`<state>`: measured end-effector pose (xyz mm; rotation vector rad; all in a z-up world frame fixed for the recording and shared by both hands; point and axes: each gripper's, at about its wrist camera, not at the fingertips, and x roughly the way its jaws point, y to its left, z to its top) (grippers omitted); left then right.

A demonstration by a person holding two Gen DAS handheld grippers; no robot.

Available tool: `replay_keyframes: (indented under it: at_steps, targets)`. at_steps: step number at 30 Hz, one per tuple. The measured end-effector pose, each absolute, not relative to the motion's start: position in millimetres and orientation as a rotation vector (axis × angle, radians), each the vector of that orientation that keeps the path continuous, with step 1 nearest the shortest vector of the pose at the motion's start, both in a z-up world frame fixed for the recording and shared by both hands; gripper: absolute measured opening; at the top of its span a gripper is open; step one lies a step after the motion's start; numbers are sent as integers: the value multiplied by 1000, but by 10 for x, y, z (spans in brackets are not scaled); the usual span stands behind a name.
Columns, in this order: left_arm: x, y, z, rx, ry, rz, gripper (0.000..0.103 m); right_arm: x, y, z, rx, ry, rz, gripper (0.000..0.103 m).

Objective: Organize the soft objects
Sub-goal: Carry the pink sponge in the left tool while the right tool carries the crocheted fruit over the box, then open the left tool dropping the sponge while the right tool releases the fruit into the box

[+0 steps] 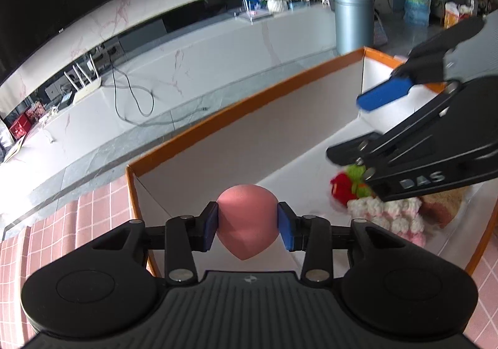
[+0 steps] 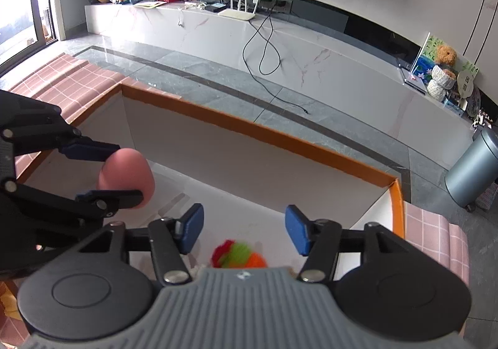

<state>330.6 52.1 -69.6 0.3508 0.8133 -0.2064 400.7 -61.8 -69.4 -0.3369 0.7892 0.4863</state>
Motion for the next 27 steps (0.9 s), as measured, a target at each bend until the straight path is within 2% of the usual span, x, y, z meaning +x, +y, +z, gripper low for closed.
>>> replay_keyframes:
  at_steps: [5,10,13,17,22,27]
  targets:
    - [3312,521,-714,365,838,-188,55,3932,-668,-678,-350,774,482,59]
    - [3255,524,-680,353,818,-200,73,3884,-715,-643,-354,756,467,60]
    - [3220,505,-623,356,796,-205,79,3857,-758,-591,-348,742,456,62]
    - [3121,514,-473,330,741,-227,83,3787,-831,-480,-330,714,437,65]
    - [2851,555,-220,291,648,-239,84,3611,-974,-267,-273,666,398,73]
    - [2470,652,45,187,541,-247,84,3296,-1091,-94,-215,626,383,74]
